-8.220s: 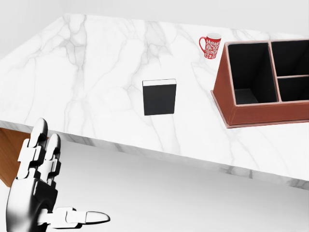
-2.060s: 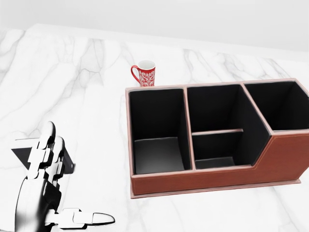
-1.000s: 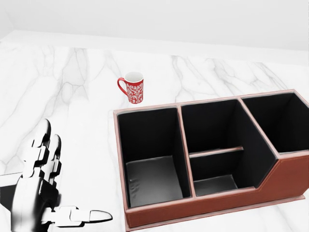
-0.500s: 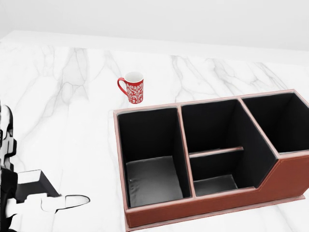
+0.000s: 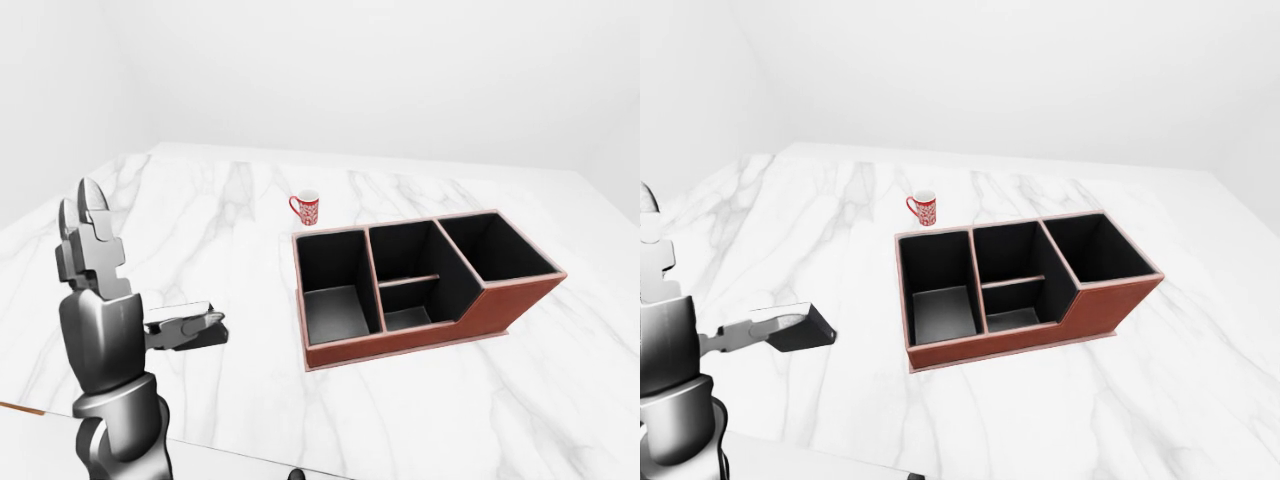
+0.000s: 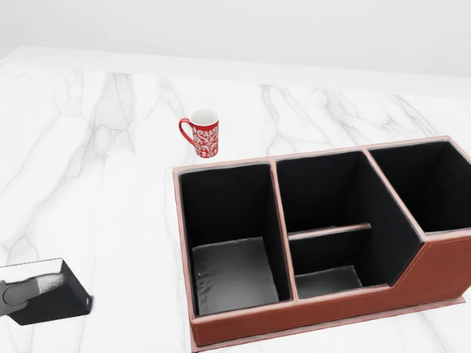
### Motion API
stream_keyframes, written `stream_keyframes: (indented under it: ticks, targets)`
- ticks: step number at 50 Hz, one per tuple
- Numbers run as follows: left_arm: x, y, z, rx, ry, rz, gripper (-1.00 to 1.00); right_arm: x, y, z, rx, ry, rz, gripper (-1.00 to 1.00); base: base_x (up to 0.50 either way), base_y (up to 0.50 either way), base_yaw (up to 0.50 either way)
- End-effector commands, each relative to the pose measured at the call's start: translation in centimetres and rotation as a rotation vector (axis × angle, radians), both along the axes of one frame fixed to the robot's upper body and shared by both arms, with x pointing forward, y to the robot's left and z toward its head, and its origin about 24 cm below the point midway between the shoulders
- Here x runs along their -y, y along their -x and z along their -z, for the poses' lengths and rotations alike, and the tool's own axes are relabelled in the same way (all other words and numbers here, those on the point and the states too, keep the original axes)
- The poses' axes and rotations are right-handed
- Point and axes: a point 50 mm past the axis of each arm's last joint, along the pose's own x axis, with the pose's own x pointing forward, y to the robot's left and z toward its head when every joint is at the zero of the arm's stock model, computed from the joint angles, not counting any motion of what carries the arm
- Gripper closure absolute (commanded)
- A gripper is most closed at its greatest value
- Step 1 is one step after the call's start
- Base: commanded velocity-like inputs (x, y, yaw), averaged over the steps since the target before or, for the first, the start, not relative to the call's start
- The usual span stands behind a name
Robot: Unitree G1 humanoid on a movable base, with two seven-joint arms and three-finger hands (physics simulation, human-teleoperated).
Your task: Pick up the book and place it in the left compartment of the caddy.
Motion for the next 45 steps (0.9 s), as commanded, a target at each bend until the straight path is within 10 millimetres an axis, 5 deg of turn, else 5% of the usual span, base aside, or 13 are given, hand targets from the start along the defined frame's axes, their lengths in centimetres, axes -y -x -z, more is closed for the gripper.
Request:
stream_keyframes:
  ticks: [1, 13, 45]
  targets:
    - [-0.1, 0.2, 0.1, -0.068, -0.184, -0.106, -1.0, 0.0, -0.2, 0.2, -0.011, -0.006, -0.003, -1.0, 0.0, 0.0, 0.0]
    - [0.4, 1.5, -1.6, -0.062, -0.36, -0.218, -1.0, 0.3, -0.5, 0.7, -0.033, -0.029, 0.02, -1.0, 0.0, 0.0, 0.0]
    - [0.3, 1.3, 1.4, -0.159, -0.592, -0.38, -1.0, 0.5, -0.7, 1.1, -0.068, -0.042, 0.058, -1.0, 0.0, 0.0, 0.0]
